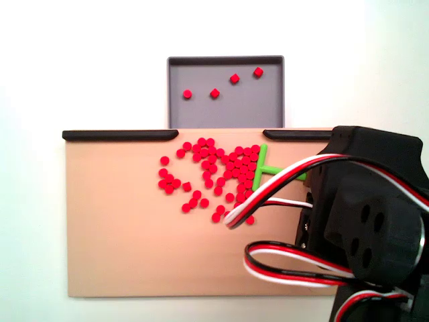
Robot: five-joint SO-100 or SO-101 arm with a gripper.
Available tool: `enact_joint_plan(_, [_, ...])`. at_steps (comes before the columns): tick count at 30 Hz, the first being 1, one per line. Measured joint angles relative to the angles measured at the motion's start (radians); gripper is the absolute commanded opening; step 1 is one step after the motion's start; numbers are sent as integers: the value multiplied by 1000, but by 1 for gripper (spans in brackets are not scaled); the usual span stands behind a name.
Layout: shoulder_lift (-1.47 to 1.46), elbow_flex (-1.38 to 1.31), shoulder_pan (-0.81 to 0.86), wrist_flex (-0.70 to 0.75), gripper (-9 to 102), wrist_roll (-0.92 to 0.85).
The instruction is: Gather the right side granules
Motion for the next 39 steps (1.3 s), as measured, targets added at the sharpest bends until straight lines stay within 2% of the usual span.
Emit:
enact_joint_plan(26, [0, 0, -40, 0, 0, 77])
enact_joint_plan(39, [9, 5, 8, 9, 0, 29])
